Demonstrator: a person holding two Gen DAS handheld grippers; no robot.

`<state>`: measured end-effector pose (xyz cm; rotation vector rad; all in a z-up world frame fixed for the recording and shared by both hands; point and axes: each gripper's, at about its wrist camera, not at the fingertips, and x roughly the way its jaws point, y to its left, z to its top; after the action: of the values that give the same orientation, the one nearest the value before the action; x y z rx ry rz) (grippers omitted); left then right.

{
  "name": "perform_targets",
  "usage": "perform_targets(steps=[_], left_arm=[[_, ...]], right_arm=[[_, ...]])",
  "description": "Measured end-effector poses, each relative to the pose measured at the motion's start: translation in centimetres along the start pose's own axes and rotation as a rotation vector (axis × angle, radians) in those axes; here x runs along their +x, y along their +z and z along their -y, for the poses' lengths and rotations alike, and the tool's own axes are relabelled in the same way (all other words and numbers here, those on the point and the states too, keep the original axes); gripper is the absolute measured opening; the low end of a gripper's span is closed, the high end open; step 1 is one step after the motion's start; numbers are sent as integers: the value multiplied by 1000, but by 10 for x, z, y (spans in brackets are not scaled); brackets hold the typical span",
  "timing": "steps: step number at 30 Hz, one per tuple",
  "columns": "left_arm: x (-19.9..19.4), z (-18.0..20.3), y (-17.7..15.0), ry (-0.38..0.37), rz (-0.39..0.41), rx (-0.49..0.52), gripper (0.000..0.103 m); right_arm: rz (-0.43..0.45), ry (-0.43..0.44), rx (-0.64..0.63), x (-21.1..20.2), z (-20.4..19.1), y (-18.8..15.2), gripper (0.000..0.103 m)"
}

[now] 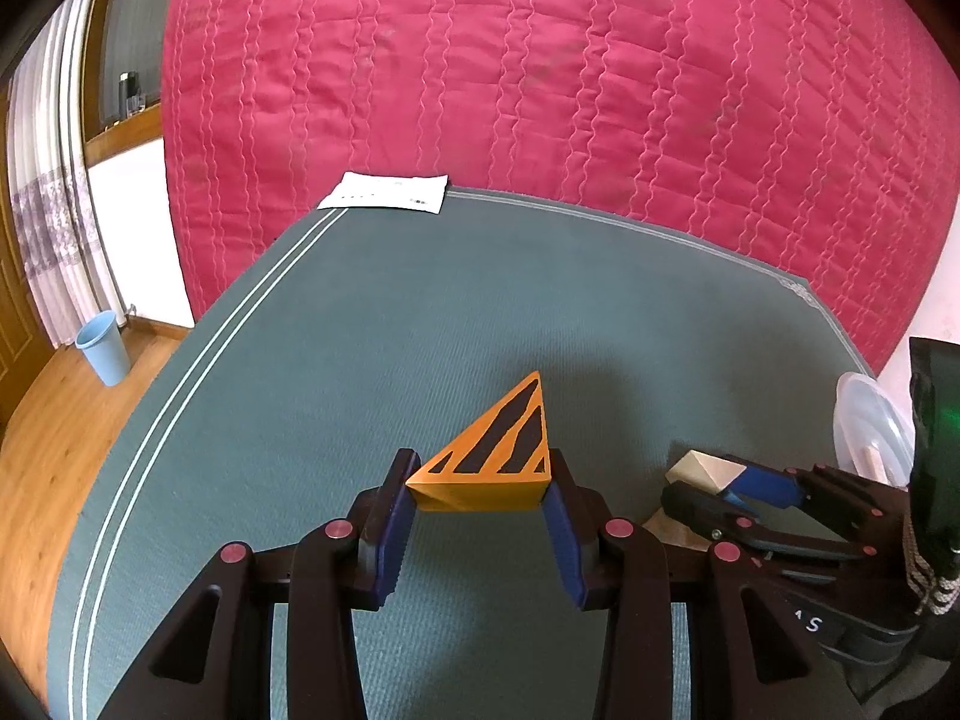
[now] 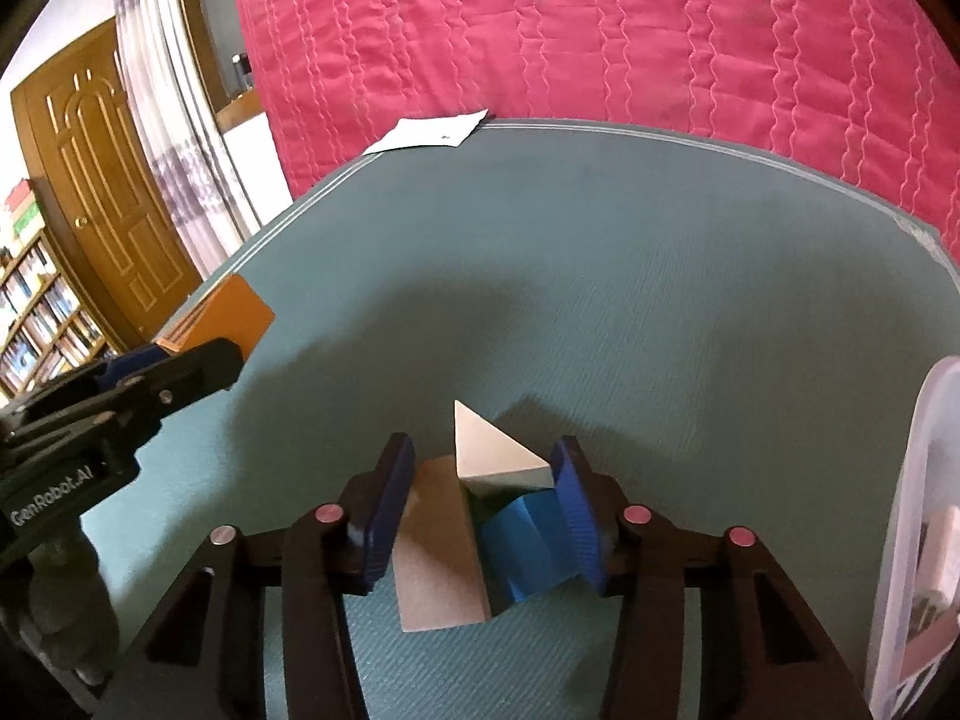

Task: Organize rigid objects
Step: 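Grasp the beige wooden triangle with the right gripper while the left holds the orange triangle, then carry the wooden triangle over the bowl with the right gripper while the left holds the orange triangle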

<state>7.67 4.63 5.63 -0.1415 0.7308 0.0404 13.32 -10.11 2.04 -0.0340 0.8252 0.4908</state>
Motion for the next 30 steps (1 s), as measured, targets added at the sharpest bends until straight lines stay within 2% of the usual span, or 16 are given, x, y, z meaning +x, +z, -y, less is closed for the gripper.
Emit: perform_targets(steps=[9, 17, 30], left_arm=[[-1, 1, -1, -3, 3, 6, 43], [-1, 2, -2, -12, 3, 14, 43], [-4, 4, -4, -27, 14, 25, 43]], right_arm=[[25, -8, 49, 2, 2, 2, 35], [48, -11, 77, -9, 2, -3, 30], [122, 2, 141, -53, 6, -20, 30]])
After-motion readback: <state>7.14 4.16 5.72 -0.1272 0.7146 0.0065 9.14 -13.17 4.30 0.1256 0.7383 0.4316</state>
